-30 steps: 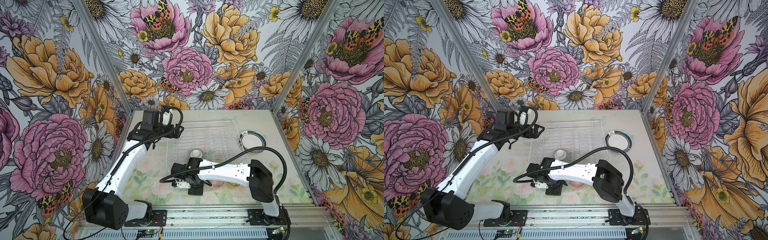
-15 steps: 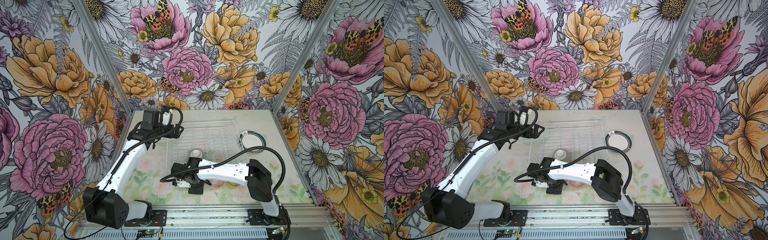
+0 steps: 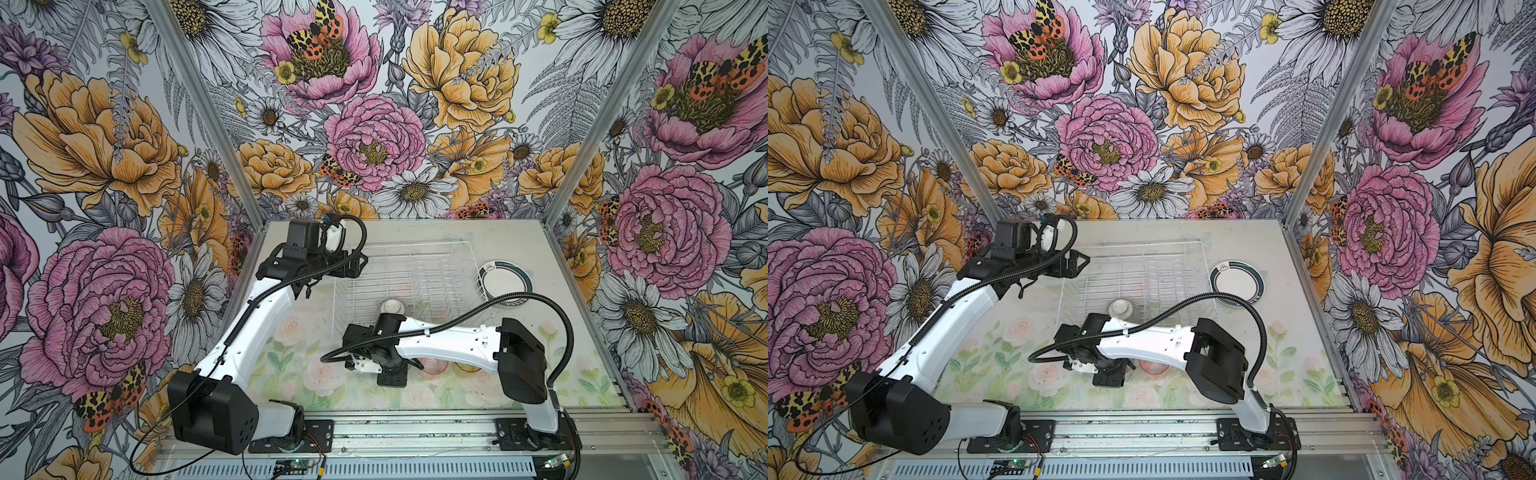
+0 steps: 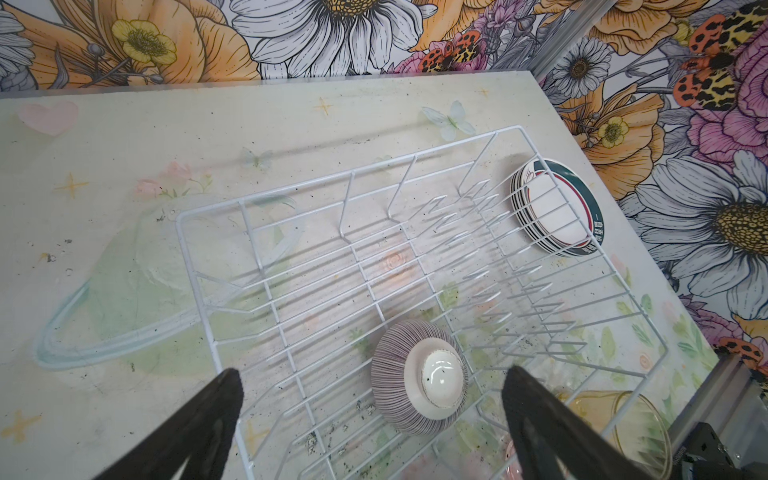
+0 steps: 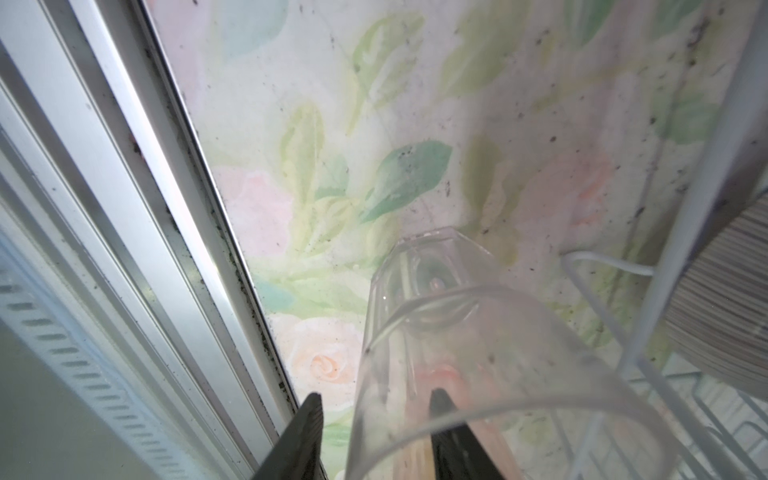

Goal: Unload the mixed dishes from the dish rack
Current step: 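Open and lift the right gripper while the left reaches toward the striped bowl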

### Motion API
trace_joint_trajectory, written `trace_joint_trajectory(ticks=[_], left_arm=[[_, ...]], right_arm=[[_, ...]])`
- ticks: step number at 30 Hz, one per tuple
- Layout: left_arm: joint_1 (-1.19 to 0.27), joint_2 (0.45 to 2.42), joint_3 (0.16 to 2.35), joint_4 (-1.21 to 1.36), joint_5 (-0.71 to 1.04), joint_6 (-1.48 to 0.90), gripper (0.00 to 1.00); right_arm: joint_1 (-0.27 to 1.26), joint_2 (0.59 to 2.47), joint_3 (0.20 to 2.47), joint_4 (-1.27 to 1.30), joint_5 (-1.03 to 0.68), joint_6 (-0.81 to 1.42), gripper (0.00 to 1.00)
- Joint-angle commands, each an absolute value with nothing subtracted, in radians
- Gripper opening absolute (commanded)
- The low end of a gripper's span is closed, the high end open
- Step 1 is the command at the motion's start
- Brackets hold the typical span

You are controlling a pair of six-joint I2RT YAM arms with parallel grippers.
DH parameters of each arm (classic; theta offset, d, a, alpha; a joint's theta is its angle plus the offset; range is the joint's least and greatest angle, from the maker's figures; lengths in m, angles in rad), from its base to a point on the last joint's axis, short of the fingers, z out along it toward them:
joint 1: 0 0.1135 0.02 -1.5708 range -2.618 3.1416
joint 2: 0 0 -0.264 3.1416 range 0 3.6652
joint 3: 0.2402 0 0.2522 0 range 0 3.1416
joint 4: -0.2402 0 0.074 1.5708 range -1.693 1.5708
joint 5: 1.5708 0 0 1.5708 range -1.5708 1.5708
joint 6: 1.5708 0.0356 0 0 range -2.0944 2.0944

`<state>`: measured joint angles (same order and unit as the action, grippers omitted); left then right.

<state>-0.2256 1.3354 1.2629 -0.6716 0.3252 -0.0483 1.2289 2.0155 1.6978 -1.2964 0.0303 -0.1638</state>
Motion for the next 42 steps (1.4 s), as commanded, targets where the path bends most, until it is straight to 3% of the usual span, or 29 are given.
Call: trace_joint_trajectory(ticks=[1,11,24,32,42], left_arm=[[-0.223,1.348,1.278,-0.685,0.336,-0.029,0.99],[-0.252,1.384,1.272,-0.736,0.316,-0.003,0.99],[-0.502,1.566,1.391,-0.936,0.075,0.106,0.98],[-0.597,1.673,1.471,-1.016,0.045,0.104,0.91],[-0.658,1.781,1.513,-1.029,0.058,0.067,0.90]], right_arm=[[1.220,1.926,1.701,-1.274,0.037,-0.155,0.46],[1.138,1.721,1.684,-1.235,0.029,-0.111,0.49],[0.822,1.308,1.412,-0.931,0.056,0.089,0.61],[0.732,1.209,1.292,-0.842,0.028,0.132,0.62],[0.662,1.154,1.233,-0.806,-0.004,0.146,0.62]])
